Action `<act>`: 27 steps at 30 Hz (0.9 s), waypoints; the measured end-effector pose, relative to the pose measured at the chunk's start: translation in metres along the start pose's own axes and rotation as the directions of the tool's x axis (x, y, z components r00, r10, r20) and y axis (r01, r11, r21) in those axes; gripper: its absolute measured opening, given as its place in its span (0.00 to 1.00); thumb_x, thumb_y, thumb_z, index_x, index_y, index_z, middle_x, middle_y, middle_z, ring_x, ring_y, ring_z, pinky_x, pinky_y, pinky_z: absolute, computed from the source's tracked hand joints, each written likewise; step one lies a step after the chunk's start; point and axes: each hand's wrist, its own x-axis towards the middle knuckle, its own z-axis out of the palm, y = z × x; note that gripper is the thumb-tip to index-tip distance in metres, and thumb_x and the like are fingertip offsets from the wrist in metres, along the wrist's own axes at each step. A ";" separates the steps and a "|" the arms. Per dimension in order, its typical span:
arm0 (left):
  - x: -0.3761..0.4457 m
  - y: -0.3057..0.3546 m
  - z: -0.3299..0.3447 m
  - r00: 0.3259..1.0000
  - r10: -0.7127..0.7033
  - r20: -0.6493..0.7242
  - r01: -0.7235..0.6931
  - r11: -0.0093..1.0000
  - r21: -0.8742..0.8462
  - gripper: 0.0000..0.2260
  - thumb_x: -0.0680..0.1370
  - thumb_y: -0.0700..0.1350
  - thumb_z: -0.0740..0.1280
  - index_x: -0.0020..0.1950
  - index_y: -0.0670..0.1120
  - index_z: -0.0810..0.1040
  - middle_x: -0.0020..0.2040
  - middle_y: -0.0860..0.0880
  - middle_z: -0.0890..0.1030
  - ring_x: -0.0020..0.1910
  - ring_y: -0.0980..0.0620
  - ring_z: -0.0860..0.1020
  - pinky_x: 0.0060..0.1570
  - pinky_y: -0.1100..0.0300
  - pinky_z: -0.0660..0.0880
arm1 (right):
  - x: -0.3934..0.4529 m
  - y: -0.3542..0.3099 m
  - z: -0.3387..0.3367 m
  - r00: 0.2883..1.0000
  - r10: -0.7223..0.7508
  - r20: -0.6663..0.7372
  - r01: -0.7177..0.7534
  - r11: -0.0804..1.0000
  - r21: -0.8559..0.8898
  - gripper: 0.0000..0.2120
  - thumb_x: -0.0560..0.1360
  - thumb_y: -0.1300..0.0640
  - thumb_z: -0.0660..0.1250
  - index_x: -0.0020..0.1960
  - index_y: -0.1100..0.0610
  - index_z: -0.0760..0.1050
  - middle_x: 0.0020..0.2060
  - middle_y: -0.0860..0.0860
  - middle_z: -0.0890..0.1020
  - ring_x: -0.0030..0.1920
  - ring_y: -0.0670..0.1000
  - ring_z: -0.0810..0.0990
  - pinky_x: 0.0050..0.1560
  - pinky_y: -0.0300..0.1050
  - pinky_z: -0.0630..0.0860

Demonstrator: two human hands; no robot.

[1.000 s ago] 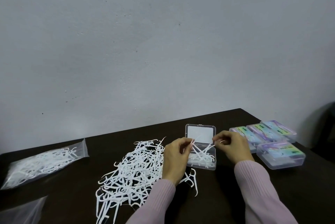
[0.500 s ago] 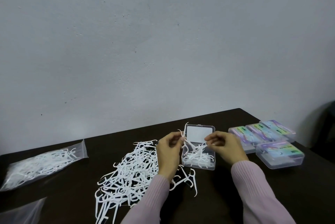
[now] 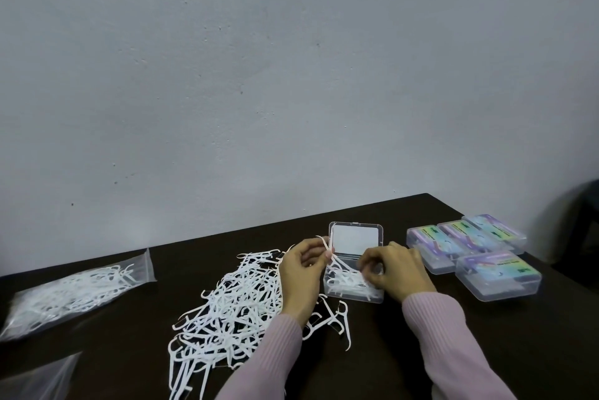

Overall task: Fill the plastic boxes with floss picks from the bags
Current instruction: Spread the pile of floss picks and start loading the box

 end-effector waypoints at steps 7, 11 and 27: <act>-0.006 -0.004 0.003 0.970 0.198 0.140 -0.234 0.916 0.324 0.09 0.75 0.36 0.68 0.50 0.48 0.83 0.46 0.56 0.84 0.45 0.62 0.80 0.47 0.69 0.76 | 0.000 0.001 -0.002 0.998 0.026 -0.061 -0.006 0.954 0.300 0.14 0.73 0.63 0.67 0.41 0.43 0.74 0.39 0.41 0.79 0.43 0.41 0.78 0.59 0.48 0.75; -0.008 -0.008 0.004 0.932 0.274 0.238 -0.361 0.770 0.526 0.11 0.77 0.39 0.66 0.57 0.49 0.81 0.50 0.53 0.82 0.47 0.61 0.78 0.49 0.71 0.75 | 0.000 0.001 -0.002 0.997 0.069 -0.022 -0.057 0.933 0.356 0.11 0.71 0.62 0.69 0.45 0.46 0.74 0.39 0.42 0.80 0.43 0.41 0.78 0.55 0.45 0.77; -0.006 -0.012 -0.003 0.924 0.221 0.311 -0.374 0.684 0.626 0.10 0.79 0.42 0.62 0.55 0.53 0.80 0.47 0.59 0.76 0.50 0.60 0.72 0.56 0.60 0.71 | 0.000 0.008 -0.003 0.998 0.013 0.057 -0.032 0.936 0.351 0.08 0.73 0.60 0.66 0.41 0.47 0.76 0.43 0.47 0.80 0.45 0.44 0.78 0.52 0.40 0.76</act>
